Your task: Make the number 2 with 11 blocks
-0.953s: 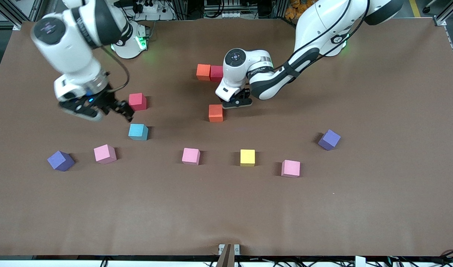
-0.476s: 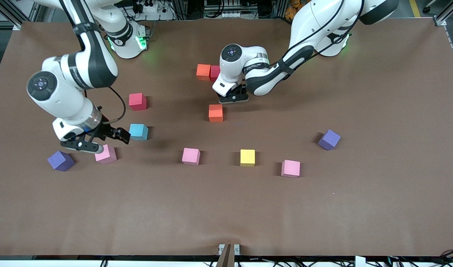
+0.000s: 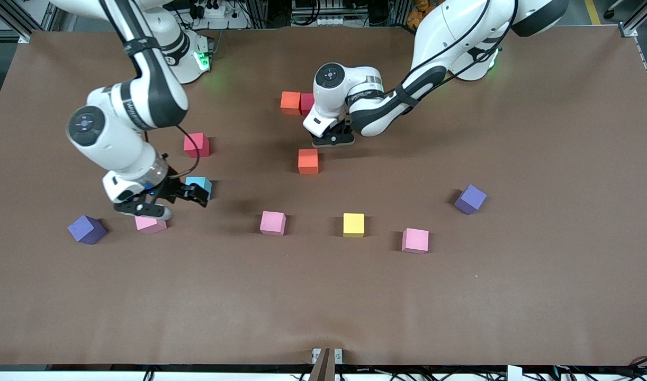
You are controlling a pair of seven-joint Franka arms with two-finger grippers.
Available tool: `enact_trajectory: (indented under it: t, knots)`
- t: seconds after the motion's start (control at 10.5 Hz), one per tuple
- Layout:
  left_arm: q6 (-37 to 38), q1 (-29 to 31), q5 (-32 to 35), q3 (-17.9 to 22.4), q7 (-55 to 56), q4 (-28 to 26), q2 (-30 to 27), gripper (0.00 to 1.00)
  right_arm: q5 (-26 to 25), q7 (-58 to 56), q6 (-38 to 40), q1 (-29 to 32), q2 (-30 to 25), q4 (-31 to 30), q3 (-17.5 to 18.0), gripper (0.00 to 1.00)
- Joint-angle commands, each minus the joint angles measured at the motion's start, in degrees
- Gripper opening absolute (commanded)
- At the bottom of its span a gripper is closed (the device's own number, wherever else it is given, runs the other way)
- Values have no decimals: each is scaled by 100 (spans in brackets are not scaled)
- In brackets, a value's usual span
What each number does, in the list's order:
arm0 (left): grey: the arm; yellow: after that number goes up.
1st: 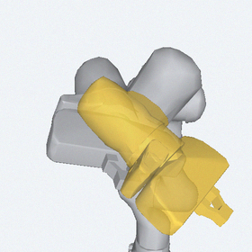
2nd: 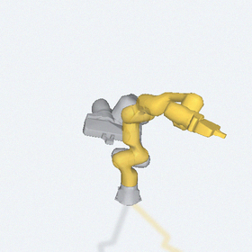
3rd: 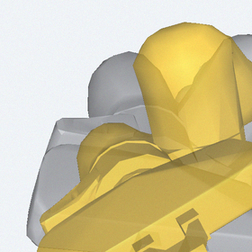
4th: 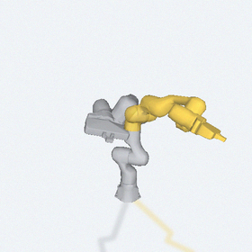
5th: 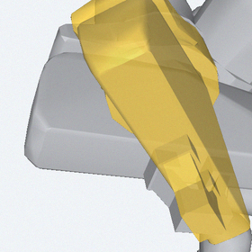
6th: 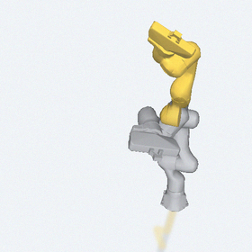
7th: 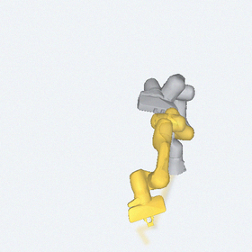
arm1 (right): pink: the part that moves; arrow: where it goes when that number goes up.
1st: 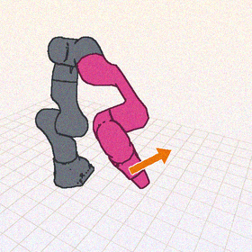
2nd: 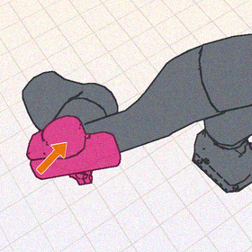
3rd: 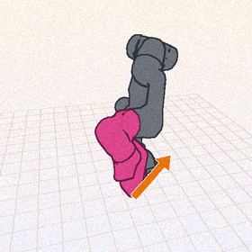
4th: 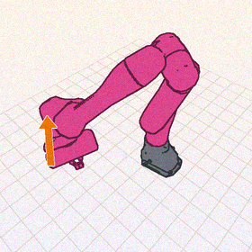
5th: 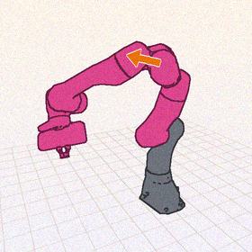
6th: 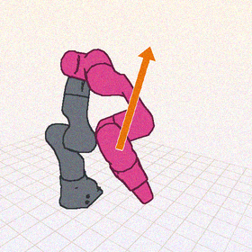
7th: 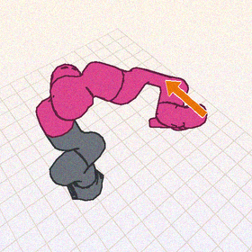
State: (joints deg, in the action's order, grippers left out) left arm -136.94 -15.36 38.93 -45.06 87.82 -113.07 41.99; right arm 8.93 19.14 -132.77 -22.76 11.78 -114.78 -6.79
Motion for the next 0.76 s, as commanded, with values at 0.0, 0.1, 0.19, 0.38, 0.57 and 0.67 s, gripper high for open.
enact_trajectory:
  t: [0.0, 0.1, 0.19, 0.38, 0.57, 0.67]
  knots:
    - [-69, -45, 185, 41, 139, 39, 2, 99, 135, -50, -292, -105, 9, -254, 3, 100]
    - [-61, -37, 185, 41, 148, 39, -15, 100, 127, -59, -336, -114, 18, -299, 3, 100]
    - [-61, -28, 185, 41, 156, 48, -42, 100, 135, -59, -337, -114, 18, -299, -6, 100]
    - [35, 7, 176, 32, 139, 144, -120, 100, 126, -77, -337, -132, 44, -299, -6, 100]
    - [525, 7, 89, -3, 130, 476, -191, 100, 135, -59, -450, -281, 88, -308, -6, 100]
    - [755, 25, 54, -38, 130, 679, -200, 100, 127, -59, -486, -307, 71, -369, -6, 100]
